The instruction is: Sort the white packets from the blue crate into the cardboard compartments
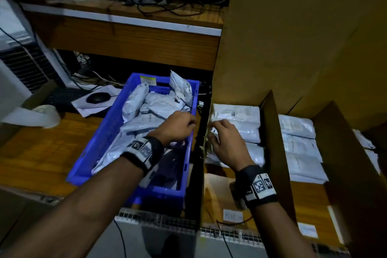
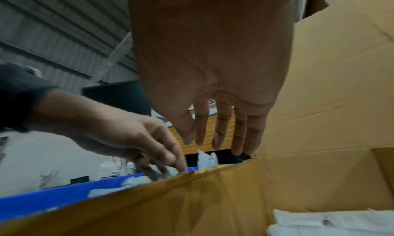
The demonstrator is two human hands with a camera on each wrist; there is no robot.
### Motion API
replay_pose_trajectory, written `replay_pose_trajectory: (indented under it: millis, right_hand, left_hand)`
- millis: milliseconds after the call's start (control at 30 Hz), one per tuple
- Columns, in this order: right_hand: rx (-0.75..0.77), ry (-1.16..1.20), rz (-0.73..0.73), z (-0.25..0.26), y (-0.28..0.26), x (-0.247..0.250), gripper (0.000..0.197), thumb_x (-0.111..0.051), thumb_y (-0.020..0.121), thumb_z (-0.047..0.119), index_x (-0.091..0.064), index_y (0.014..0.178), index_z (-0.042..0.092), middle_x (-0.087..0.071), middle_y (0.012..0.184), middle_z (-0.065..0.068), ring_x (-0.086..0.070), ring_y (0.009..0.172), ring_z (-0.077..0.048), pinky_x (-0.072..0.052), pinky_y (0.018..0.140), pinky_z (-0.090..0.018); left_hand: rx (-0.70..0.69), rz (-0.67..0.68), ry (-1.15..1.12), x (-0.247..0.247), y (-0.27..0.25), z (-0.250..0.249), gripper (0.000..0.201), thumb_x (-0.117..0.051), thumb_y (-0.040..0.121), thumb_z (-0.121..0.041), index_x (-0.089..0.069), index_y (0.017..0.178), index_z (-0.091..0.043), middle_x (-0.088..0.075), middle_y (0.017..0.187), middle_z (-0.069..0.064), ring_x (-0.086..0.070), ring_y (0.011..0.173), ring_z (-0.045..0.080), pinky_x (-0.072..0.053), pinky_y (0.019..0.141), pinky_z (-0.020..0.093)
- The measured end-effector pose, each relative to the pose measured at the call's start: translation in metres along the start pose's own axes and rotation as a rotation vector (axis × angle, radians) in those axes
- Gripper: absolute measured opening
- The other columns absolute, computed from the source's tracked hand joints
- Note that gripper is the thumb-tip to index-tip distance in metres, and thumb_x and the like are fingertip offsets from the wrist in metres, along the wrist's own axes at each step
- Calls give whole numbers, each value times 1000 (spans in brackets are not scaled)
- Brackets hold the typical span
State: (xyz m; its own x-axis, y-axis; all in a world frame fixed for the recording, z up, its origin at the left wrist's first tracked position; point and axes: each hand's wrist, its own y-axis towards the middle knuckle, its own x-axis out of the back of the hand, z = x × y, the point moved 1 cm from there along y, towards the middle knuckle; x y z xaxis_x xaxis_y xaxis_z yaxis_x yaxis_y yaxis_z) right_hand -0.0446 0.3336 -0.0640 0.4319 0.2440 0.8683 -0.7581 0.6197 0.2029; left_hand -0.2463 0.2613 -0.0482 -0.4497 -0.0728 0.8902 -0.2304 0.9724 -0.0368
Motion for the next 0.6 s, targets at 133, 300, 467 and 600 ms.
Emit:
replay_pose_trajectory:
  millis: [133, 300, 467, 600]
  right_hand:
    - [44, 14, 70, 35, -10, -9, 26, -62, 96, 21, -62, 122, 16, -57, 119, -10, -58, 109, -38, -55, 81, -49]
    - [69, -149, 230, 80, -4, -27, 45, -64, 100, 28, -57, 138, 5, -56, 136, -19, -58, 120, -44, -51, 96, -50]
    - [26, -347, 387, 92, 8, -42, 51, -57, 106, 38, -46, 142, 4, -45, 152, -18, -50, 136, -39, -35, 111, -50]
    - [-58, -376, 487, 100, 14, -41, 51, -58, 106, 27, -43, 145, -3, -39, 156, -23, -52, 133, -43, -39, 107, -48]
  left_hand:
    - [49, -12, 38, 14, -61, 31, 21, -60, 104, -26, -75, 113, -14, -78, 103, 7, -71, 98, 24, -53, 78, 34]
    - [134, -74, 154, 32, -102, 70, 22, -62, 101, -25, -69, 119, -16, -71, 115, 11, -66, 108, 32, -52, 81, 37]
    - [78, -128, 270, 46, -89, 86, 40, -64, 97, -18, -54, 135, -17, -52, 135, 11, -58, 120, 37, -54, 85, 46]
    - [46, -134, 310, 46, -62, 101, 58, -73, 90, -20, -46, 140, -25, -44, 143, 7, -53, 126, 35, -57, 84, 50]
